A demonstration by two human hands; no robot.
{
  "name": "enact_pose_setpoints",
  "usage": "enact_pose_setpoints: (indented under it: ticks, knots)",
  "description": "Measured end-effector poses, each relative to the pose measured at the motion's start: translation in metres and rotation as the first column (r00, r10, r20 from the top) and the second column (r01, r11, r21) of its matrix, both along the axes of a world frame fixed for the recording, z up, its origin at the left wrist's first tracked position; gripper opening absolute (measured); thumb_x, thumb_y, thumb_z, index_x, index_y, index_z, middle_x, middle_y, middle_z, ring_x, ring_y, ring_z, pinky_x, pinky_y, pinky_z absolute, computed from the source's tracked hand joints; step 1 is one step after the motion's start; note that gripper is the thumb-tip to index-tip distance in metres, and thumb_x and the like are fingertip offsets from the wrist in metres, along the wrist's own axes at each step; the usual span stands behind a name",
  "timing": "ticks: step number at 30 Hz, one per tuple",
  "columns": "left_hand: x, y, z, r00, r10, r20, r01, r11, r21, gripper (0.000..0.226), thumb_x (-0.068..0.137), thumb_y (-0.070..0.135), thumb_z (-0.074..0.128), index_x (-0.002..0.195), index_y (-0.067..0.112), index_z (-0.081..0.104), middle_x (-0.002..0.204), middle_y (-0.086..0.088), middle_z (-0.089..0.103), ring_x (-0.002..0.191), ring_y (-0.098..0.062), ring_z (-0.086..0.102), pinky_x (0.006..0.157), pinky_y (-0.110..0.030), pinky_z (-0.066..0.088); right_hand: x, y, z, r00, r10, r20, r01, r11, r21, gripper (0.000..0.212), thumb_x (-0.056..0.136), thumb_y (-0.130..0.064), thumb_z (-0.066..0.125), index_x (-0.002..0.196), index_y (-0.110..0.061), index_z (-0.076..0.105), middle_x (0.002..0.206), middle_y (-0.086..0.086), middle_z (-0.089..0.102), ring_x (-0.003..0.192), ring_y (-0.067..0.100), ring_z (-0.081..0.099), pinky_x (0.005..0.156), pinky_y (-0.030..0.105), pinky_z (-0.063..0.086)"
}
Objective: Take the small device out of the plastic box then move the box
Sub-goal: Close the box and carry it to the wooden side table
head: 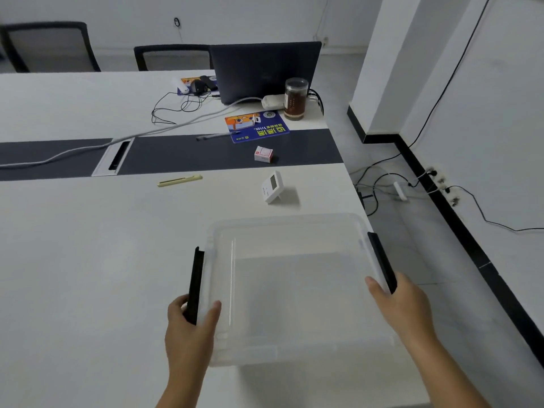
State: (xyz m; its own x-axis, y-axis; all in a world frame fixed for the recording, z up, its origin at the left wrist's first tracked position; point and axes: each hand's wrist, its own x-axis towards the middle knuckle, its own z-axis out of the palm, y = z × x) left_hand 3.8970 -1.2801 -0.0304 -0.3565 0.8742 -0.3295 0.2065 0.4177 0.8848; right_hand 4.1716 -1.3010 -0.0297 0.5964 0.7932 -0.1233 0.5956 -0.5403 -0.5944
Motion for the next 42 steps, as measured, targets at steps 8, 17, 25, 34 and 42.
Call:
enact_pose_setpoints:
  ticks: [8, 17, 25, 34, 42]
  knots:
    - [0.005, -0.001, 0.003, 0.994, -0.019, -0.104, 0.024, 0.998, 0.050, 0.047, 0.077, 0.014, 0.064, 0.120, 0.008, 0.045, 0.122, -0.014, 0.056, 0.098, -0.023, 0.050, 0.089, -0.037, 0.038, -0.003, -0.001, -0.001, 0.957, 0.070, 0.280, -0.072, 0.997, -0.005, 0.038, 0.079, -0.029, 0.062, 0.078, 0.008, 0.055, 0.067, 0.027, 0.061, 0.064, 0.040, 0.057, 0.054, 0.031, 0.029]
    - [0.003, 0.011, 0.002, 0.982, -0.109, -0.155, 0.111, 0.994, 0.004, 0.037, 0.071, 0.018, 0.070, 0.103, 0.011, 0.053, 0.086, -0.004, 0.059, 0.082, -0.026, 0.054, 0.069, -0.032, 0.036, -0.008, -0.001, -0.003, 0.963, 0.047, 0.267, -0.040, 0.999, -0.029, 0.043, 0.079, -0.034, 0.061, 0.085, 0.008, 0.052, 0.069, 0.018, 0.053, 0.062, 0.031, 0.048, 0.055, 0.031, 0.034]
    - [0.001, 0.015, 0.001, 0.920, -0.142, -0.366, 0.169, 0.985, 0.043, 0.028, 0.072, 0.024, 0.068, 0.086, 0.008, 0.051, 0.072, -0.004, 0.056, 0.070, -0.028, 0.053, 0.056, -0.031, 0.033, -0.005, -0.001, -0.007, 0.971, 0.044, 0.236, -0.043, 0.999, -0.006, 0.045, 0.078, -0.035, 0.063, 0.090, 0.007, 0.054, 0.081, 0.024, 0.062, 0.073, 0.039, 0.059, 0.057, 0.033, 0.039]
    - [-0.003, 0.017, 0.001, 0.849, -0.208, -0.486, 0.254, 0.967, 0.029, 0.031, 0.071, 0.028, 0.069, 0.075, 0.008, 0.045, 0.055, 0.003, 0.043, 0.057, -0.026, 0.046, 0.048, -0.028, 0.028, -0.005, 0.000, -0.005, 0.976, 0.039, 0.214, -0.037, 0.999, -0.013, 0.045, 0.078, -0.036, 0.062, 0.093, 0.007, 0.053, 0.084, 0.024, 0.063, 0.075, 0.038, 0.060, 0.058, 0.032, 0.040]
    - [-0.003, 0.016, 0.002, 0.829, -0.255, -0.498, 0.311, 0.950, 0.032, 0.031, 0.073, 0.028, 0.068, 0.073, 0.013, 0.041, 0.055, 0.006, 0.041, 0.055, -0.020, 0.043, 0.048, -0.026, 0.029, -0.006, 0.000, -0.001, 0.982, 0.028, 0.187, -0.019, 0.999, -0.048, 0.044, 0.078, -0.035, 0.062, 0.091, 0.006, 0.053, 0.073, 0.017, 0.056, 0.068, 0.036, 0.057, 0.058, 0.033, 0.042]
